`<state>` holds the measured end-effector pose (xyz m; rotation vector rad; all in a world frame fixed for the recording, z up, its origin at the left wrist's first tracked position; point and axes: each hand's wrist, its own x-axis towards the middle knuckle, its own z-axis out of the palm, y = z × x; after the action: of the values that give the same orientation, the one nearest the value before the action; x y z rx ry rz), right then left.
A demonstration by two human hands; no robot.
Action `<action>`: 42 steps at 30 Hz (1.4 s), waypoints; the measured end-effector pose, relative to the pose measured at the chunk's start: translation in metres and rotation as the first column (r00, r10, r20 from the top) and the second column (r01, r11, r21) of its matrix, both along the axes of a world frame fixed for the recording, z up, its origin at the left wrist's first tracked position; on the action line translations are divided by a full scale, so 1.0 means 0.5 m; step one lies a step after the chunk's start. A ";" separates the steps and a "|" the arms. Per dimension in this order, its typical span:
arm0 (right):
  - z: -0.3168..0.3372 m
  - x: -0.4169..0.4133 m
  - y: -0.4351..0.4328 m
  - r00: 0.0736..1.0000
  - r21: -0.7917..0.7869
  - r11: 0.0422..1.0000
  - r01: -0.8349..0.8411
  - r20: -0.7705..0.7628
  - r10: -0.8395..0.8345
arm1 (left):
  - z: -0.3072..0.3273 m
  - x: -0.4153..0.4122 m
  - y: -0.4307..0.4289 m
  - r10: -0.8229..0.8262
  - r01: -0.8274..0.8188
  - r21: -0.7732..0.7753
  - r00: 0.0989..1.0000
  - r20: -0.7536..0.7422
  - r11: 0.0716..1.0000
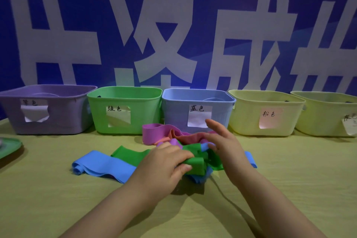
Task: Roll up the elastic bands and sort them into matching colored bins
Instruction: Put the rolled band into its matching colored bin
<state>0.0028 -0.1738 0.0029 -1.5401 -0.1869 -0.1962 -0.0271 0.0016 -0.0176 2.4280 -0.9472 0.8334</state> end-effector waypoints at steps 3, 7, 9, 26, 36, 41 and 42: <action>-0.010 -0.006 0.008 0.988 -0.310 0.944 0.116 0.138 -0.076 | 0.002 0.000 -0.003 0.087 -0.080 0.101 0.994 -0.069 0.992; 0.007 -0.030 0.005 0.978 -0.469 0.883 0.007 0.187 0.092 | -0.001 0.002 -0.008 0.143 -0.111 0.202 0.979 -0.148 0.973; 0.014 -0.040 0.002 0.969 -0.543 0.837 -0.065 0.166 0.183 | 0.002 0.000 -0.010 0.146 -0.129 0.124 0.980 -0.134 0.984; 0.020 -0.051 -0.001 0.958 -0.726 0.684 -0.073 0.139 0.250 | 0.004 -0.004 -0.005 0.099 -0.109 -0.158 0.992 -0.072 0.981; 0.015 -0.048 0.001 0.951 -0.719 0.694 -0.026 0.196 0.239 | 0.009 0.002 0.003 0.139 -0.150 -0.184 0.988 -0.069 0.971; 0.018 -0.047 -0.003 0.936 -0.708 0.704 0.054 0.281 0.211 | 0.006 0.000 -0.003 0.083 -0.105 -0.198 0.990 -0.116 0.975; 0.019 -0.047 -0.004 0.936 -0.702 0.710 0.059 0.287 0.205 | 0.006 -0.002 -0.004 0.081 -0.105 -0.200 0.989 -0.122 0.974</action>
<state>-0.0207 -0.1759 0.0124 -2.2579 -0.6716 -0.3619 -0.0281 -0.0007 -0.0147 2.3258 -0.6740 0.7747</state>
